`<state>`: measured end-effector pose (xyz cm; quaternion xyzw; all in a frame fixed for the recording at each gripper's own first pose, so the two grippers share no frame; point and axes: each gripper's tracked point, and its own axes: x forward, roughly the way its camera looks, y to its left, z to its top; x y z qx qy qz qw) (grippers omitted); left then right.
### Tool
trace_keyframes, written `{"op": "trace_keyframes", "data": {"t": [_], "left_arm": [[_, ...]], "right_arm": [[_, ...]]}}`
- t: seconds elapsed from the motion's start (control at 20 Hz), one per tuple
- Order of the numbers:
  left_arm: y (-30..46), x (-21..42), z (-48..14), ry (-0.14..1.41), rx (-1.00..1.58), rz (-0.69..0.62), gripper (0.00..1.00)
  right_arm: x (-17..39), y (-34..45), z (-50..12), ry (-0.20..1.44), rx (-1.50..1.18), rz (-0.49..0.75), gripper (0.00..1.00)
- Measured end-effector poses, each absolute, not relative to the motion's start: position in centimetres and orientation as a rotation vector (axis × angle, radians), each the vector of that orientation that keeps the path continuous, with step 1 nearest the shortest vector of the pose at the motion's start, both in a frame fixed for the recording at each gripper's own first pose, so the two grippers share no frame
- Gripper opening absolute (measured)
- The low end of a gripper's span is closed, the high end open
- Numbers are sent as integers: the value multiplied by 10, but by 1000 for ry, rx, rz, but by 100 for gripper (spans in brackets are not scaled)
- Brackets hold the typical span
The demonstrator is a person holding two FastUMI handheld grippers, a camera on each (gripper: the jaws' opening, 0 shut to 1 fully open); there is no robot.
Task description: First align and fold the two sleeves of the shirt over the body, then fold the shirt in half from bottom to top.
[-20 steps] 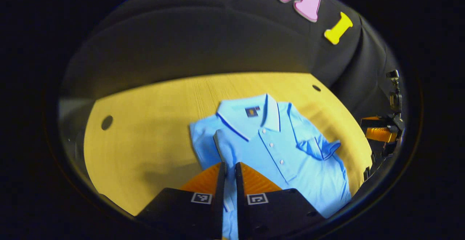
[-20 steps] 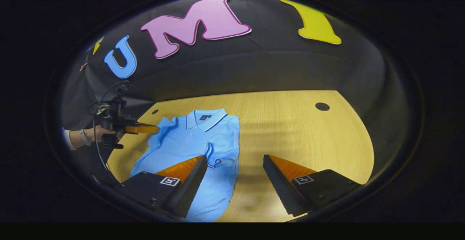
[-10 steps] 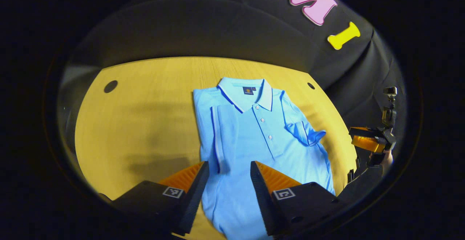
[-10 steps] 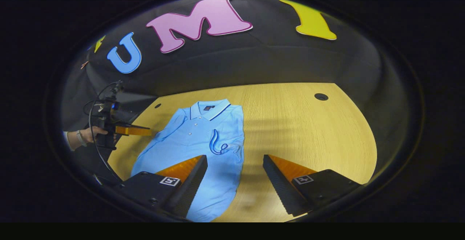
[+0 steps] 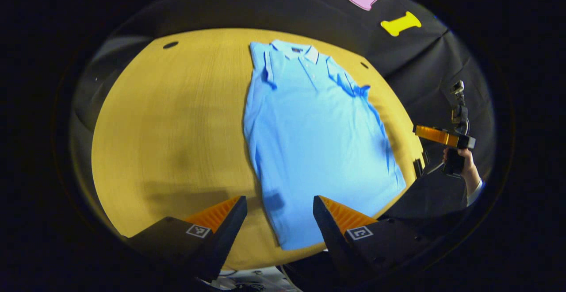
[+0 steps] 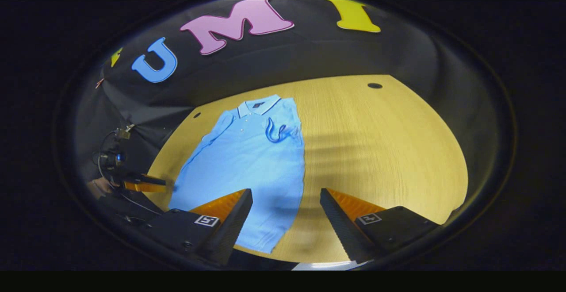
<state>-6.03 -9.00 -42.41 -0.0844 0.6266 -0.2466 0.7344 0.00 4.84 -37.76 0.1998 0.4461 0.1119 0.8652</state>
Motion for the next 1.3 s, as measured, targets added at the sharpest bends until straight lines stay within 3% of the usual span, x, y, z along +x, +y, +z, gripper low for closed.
{"op": "trace_keyframes", "data": {"t": [0.05, 0.4, 0.45, 0.5, 0.6, 0.7, 0.8, 0.95, 1.0, 1.05, 1.1, 1.15, 1.2, 1.3], "left_arm": [[-88, -72, -429, 1402, -183, -534, 96], [-98, -93, -433, 1438, -263, -508, 96], [-98, -93, -434, 1439, -259, -508, 96], [-100, -92, -434, 1438, -258, -510, 96], [-108, -94, -434, 1441, -264, -520, 96], [-119, -102, -435, 1452, -274, -543, 94], [-126, -106, -438, 1452, -256, -556, 80], [-144, -108, -440, 1449, -292, -594, 36], [-147, -105, -439, 1453, -325, -594, 22], [-146, -104, -438, 1449, -347, -590, 13], [-144, -100, -435, 1432, -356, -581, 12], [-142, -96, -434, 1418, -356, -582, 9], [-141, -92, -429, 1397, -355, -594, 9], [-137, -80, -413, 1338, -362, -626, 9]], "right_arm": [[-12, 53, -385, 955, 426, 232, 97], [-76, 83, -422, 1102, 436, 260, 97], [-82, 87, -427, 1129, 447, 263, 89], [-89, 93, -432, 1160, 463, 266, 97], [-100, 108, -436, 1199, 520, 287, 96], [-100, 117, -432, 1257, 578, 310, 89], [-95, 111, -444, 1280, 592, 262, 82], [-91, 112, -449, 1276, 720, 230, 12], [-90, 111, -449, 1279, 774, 214, 8], [-88, 111, -448, 1275, 802, 218, 5], [-87, 112, -447, 1268, 812, 227, 2], [-88, 112, -447, 1267, 812, 231, 12], [-87, 112, -446, 1261, 807, 243, 12], [-79, 119, -428, 1226, 819, 305, 7]]}}
